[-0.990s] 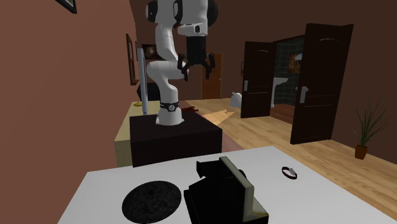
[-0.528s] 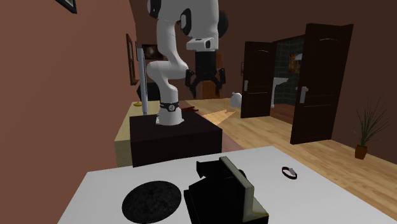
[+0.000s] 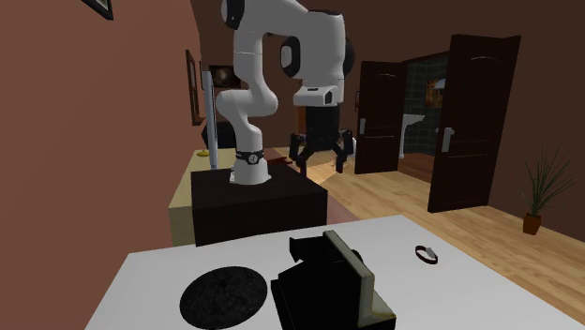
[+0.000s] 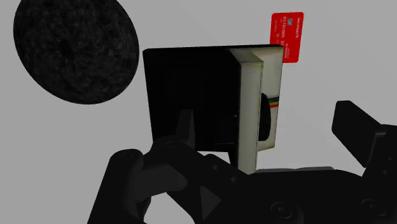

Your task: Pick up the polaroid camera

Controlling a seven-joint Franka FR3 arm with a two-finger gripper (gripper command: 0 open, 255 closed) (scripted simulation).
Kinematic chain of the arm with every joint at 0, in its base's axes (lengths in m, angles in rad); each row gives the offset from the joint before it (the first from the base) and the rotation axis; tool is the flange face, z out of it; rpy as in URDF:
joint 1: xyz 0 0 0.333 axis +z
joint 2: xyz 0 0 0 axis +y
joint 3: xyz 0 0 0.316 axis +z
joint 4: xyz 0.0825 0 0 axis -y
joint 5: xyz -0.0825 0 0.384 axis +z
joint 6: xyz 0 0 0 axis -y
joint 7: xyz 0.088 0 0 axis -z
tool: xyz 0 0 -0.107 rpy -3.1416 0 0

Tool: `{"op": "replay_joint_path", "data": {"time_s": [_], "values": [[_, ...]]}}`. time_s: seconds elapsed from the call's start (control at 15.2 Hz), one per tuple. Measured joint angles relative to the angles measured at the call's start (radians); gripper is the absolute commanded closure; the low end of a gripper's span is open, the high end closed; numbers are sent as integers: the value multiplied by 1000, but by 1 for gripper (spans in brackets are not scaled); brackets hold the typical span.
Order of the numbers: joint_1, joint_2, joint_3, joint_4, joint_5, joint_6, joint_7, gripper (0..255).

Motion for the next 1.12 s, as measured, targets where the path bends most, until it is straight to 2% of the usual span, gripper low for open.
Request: {"op": "replay_joint_path", "data": {"time_s": [0.4, 0.86, 1.12], "values": [[13, 234, -5, 192, -16, 44, 30, 0], [32, 534, -17, 522, -29, 17, 60, 0], [36, 597, -19, 580, -31, 22, 65, 0]]}}
